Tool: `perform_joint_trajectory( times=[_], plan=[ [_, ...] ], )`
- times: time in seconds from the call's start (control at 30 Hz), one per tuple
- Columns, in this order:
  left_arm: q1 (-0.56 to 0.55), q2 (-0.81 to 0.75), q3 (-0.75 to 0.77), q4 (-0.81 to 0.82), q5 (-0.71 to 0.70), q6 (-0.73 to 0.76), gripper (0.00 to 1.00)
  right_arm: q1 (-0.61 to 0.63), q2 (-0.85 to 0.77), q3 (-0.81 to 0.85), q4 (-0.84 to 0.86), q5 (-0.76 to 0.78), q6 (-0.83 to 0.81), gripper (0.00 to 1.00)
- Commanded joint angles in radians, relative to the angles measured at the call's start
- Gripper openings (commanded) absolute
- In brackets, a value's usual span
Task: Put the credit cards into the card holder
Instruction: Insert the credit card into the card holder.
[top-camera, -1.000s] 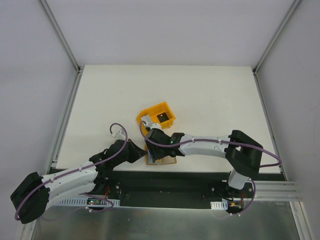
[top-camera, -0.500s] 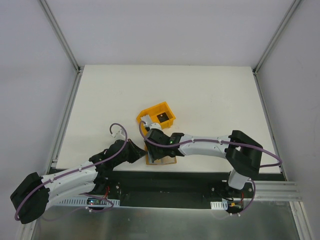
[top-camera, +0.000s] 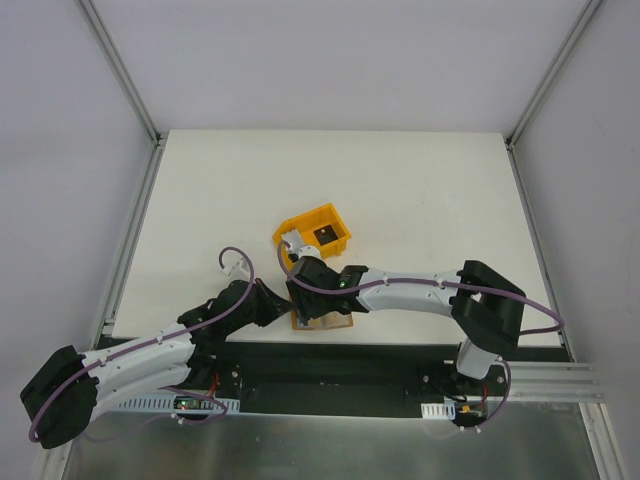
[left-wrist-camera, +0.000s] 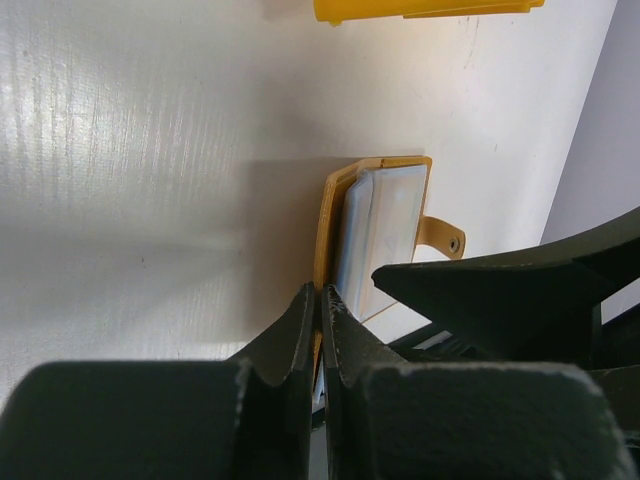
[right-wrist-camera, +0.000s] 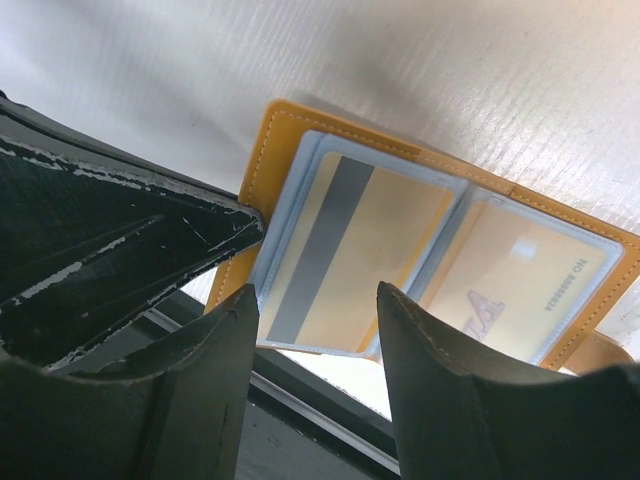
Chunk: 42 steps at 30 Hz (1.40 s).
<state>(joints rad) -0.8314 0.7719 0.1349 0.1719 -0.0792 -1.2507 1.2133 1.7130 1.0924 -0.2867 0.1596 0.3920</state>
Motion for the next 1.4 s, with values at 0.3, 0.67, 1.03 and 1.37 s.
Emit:
perform_joint_trajectory(
  times=[0.3,0.67,1.03,1.37],
  plan=[
    [-0.005,-0.019,0.008,0.000,-0.010,-0.016,0.00,0.000,0.043,0.064,-0.054,0.012,0.008,0.54],
    [-0.005,-0.013,0.003,-0.005,-0.010,-0.016,0.00,0.026,0.022,0.109,-0.170,0.136,-0.021,0.52],
    [-0.003,-0.025,-0.008,-0.005,-0.008,-0.019,0.00,0.035,0.010,0.124,-0.168,0.138,-0.027,0.53],
    [-0.003,-0.033,-0.014,-0.006,-0.008,-0.021,0.00,0.026,0.046,0.127,-0.106,0.049,-0.008,0.54]
  ],
)
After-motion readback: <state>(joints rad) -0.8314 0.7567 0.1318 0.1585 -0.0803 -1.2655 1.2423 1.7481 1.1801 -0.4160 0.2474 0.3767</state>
